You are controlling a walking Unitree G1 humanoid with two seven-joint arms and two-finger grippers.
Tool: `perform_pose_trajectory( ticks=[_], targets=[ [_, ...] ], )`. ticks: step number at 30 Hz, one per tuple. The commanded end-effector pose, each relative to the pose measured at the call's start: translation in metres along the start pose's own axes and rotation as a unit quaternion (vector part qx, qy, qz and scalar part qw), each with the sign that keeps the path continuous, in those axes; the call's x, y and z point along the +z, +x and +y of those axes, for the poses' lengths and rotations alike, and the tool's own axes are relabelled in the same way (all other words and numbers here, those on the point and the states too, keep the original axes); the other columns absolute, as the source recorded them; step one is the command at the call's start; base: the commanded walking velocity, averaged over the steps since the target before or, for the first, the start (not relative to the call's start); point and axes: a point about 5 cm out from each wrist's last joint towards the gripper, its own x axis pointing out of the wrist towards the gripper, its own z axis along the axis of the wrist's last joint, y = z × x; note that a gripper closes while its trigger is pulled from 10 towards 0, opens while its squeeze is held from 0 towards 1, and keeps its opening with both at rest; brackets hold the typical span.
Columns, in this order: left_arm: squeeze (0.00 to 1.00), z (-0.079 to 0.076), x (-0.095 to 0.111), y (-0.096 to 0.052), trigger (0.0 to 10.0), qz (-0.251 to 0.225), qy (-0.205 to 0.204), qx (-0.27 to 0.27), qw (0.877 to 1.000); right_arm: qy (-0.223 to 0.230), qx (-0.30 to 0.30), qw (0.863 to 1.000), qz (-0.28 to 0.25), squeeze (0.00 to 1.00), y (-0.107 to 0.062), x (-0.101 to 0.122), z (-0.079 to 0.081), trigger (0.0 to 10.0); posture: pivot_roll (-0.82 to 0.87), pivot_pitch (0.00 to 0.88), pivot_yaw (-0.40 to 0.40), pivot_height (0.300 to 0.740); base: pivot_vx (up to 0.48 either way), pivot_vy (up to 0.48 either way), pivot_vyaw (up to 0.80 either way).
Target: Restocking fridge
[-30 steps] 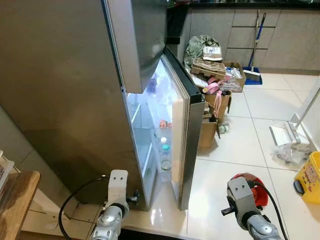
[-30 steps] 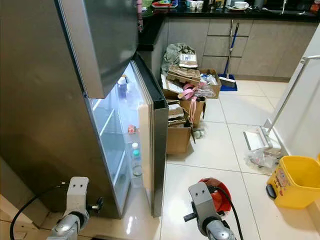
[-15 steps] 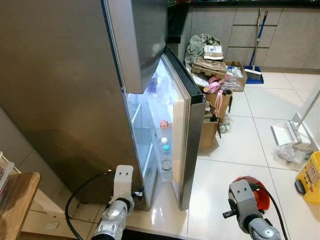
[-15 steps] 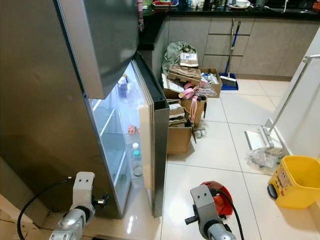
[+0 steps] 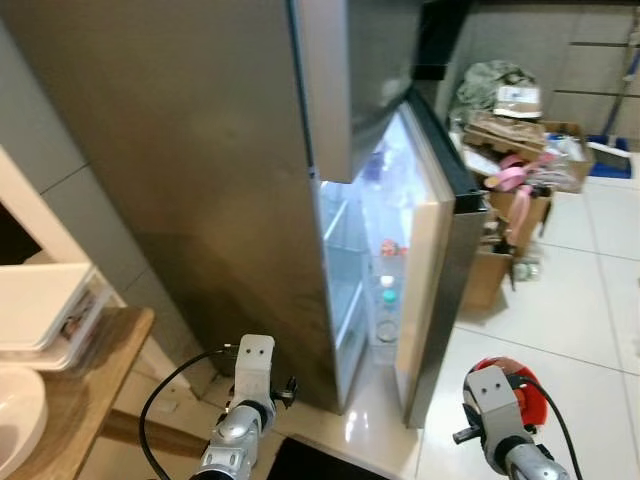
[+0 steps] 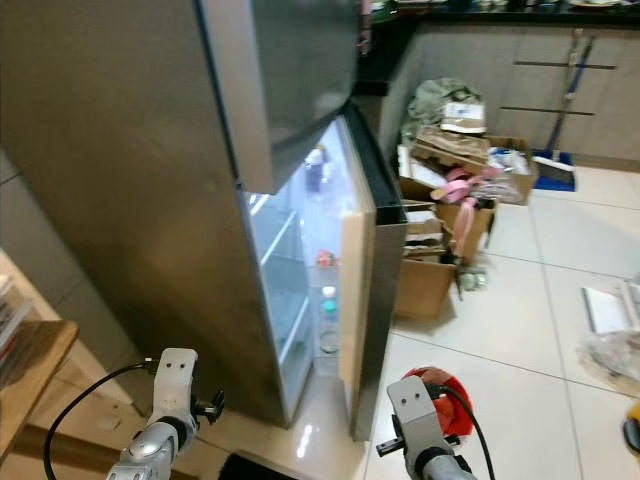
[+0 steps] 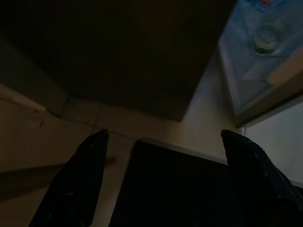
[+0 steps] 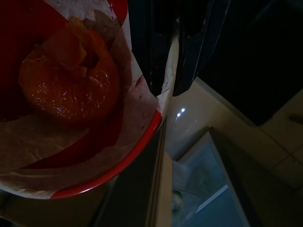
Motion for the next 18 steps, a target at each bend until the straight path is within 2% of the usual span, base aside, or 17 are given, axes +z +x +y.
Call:
perform_pose_trajectory(
  ticks=[1, 14, 18],
  targets=[
    [0.00, -0.0007, -0.0052, -0.0016, 10.0, 0.005, -0.011, 0.000, 1.000, -0.008, 0.008, 1.000, -0.007, 0.00, -0.0007, 0.0009, 0.0032, 10.0, -0.10, 0.071, 0.041, 0.740, 0.000, 0.000, 0.80],
    [0.00, -0.0069, -0.0026, -0.0018, 10.0, -0.010, -0.007, -0.010, 1.000, -0.014, 0.009, 1.000, -0.019, 0.00, 0.0024, 0.0098, 0.0003, 10.0, -0.10, 0.059, 0.038, 0.740, 0.000, 0.000, 0.79],
    [0.00, -0.0074, -0.0032, -0.0018, 10.0, -0.007, -0.005, -0.014, 1.000, 0.013, -0.002, 1.000, -0.021, 0.00, 0.0021, 0.0092, -0.0004, 10.0, -0.10, 0.060, 0.039, 0.740, 0.000, 0.000, 0.00]
  ],
)
